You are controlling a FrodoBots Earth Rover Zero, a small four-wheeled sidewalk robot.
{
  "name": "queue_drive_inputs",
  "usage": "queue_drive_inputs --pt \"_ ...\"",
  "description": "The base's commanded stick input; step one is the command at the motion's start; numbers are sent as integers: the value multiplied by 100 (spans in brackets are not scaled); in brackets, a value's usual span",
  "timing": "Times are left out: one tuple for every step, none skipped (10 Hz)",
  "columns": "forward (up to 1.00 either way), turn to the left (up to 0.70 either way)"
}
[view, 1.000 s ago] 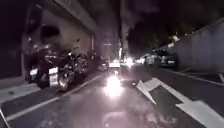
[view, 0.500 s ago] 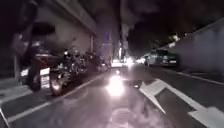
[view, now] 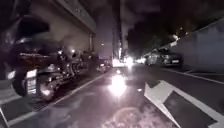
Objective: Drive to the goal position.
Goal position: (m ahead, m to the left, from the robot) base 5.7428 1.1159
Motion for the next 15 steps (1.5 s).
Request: queue_drive_inputs --pt "64 0" --pt "65 0" --pt "67 0" --pt "69 0" --pt "70 0" --pt "70 0" --pt "45 0" --pt "45 0" --pt "45 0" --pt "45 0" --pt "45 0" --pt "45 0" --pt "45 0" --pt "45 0" --pt "45 0"
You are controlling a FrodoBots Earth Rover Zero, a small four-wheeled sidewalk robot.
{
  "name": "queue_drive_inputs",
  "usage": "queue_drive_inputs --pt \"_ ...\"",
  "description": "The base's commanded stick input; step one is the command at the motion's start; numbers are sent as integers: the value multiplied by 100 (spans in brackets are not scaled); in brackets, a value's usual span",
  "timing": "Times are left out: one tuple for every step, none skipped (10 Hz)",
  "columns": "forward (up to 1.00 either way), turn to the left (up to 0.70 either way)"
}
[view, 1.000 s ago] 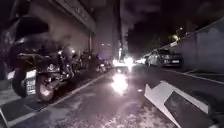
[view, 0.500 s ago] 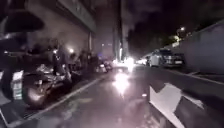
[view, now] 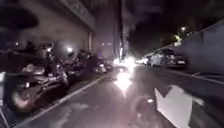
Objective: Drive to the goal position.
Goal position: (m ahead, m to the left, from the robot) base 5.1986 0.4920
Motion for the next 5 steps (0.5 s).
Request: queue_drive_inputs --pt "45 0" --pt "45 0" --pt "45 0" --pt "45 0" --pt "45 0"
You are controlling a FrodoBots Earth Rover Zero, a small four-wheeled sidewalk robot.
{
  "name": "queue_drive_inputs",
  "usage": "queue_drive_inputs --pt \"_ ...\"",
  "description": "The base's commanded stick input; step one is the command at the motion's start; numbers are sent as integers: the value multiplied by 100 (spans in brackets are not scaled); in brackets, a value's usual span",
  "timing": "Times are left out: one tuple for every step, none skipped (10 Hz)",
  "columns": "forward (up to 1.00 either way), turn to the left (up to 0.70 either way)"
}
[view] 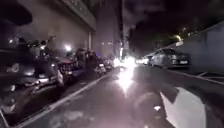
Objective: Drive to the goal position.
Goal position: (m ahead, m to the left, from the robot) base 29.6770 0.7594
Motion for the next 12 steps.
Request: queue_drive_inputs --pt "45 0" --pt "45 0" --pt "45 0" --pt "45 0" --pt "45 0" --pt "45 0" --pt "45 0" --pt "45 0" --pt "45 0" --pt "45 0" --pt "45 0" --pt "45 0"
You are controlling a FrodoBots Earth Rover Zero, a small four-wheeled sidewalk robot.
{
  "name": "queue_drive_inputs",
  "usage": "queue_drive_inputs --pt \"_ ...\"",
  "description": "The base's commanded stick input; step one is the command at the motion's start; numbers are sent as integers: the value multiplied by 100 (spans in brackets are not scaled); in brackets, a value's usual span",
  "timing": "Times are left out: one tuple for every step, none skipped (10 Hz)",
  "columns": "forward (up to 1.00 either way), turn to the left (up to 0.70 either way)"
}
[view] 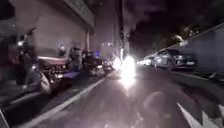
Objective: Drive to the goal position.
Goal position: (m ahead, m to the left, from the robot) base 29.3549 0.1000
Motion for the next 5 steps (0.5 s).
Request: queue_drive_inputs --pt "45 0" --pt "45 0" --pt "45 0" --pt "45 0" --pt "45 0"
